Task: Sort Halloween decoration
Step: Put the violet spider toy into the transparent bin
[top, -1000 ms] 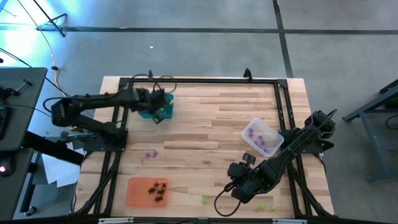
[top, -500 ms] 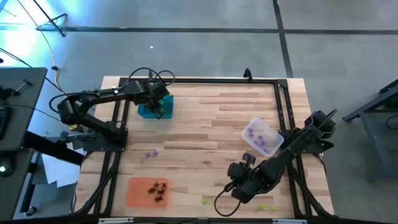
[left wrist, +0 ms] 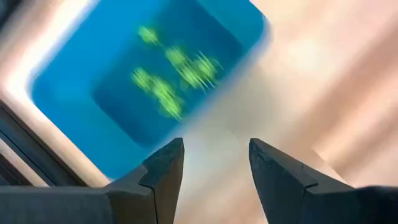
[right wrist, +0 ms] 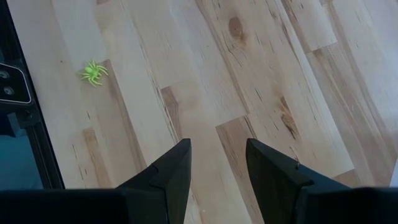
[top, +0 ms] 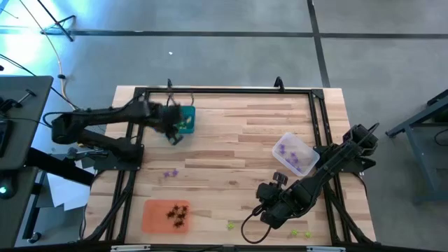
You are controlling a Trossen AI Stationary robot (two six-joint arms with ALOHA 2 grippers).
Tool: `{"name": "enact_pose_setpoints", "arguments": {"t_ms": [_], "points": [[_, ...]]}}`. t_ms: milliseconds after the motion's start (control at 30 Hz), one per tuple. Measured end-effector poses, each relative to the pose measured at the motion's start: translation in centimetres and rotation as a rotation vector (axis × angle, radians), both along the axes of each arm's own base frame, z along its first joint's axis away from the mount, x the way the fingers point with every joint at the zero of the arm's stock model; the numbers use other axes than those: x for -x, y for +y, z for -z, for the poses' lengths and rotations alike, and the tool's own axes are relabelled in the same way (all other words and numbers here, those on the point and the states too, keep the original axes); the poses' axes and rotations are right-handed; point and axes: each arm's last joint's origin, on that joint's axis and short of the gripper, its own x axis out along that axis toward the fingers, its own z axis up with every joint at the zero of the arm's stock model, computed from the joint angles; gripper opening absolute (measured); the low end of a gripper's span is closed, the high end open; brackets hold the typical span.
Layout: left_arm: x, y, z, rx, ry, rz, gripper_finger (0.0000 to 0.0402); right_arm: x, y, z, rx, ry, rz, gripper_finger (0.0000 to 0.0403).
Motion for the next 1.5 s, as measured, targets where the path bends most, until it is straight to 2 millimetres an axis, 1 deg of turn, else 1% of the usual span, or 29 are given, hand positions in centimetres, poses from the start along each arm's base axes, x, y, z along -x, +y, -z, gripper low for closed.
{"name": "enact_pose_setpoints", "arguments": {"t_ms": [67,133,267,367,467,633,833,933,1100,1300,1500], "points": [[0.3,-2.4,-0.3,0.04,-0.017,0.004,0.0168,0.0,0.0,0.0,-0.001,-0.001,0.0,0.0149],[0.7,-4.9,-0.1,0.07,-0.021,0.006,0.0168,0.0,0.0,0.0,-0.001,-0.002,0.0,0.0149],[1.9,-9.4,1.7,0.108,0.015,-0.01,0.0168,0.0,0.0,0.0,-0.001,-0.002,0.0,0.0149],[3.1,-11.8,3.4,0.107,0.05,-0.04,0.0168,0.0,0.0,0.0,-0.001,-0.002,0.0,0.0149],[3.8,-13.0,4.5,0.101,0.055,-0.08,0.0168,0.0,0.0,0.0,-0.002,-0.002,0.0,0.0149],[3.8,-14.4,6.1,0.116,0.023,-0.068,0.0173,0.0,0.0,0.0,-0.002,-0.003,0.0,0.0149],[3.4,-14.9,8.5,0.128,0.018,-0.076,0.0187,0.0,0.0,0.0,-0.002,-0.003,0.0,0.0149],[3.2,-15.1,9.3,0.141,0.038,-0.089,0.0191,0.0,0.0,0.0,-0.002,-0.002,0.0,0.0149],[2.8,-15.5,10.3,0.175,0.085,-0.092,0.0189,0.0,0.0,0.0,-0.002,-0.002,0.0,0.0149],[2.4,-15.7,11.3,0.144,0.133,-0.064,0.0187,0.0,0.0,0.0,-0.002,-0.002,0.0,0.0149],[2.0,-15.9,12.3,0.107,0.18,-0.001,0.0161,0.0,0.0,0.0,-0.001,-0.002,0.0,0.0149]]}}
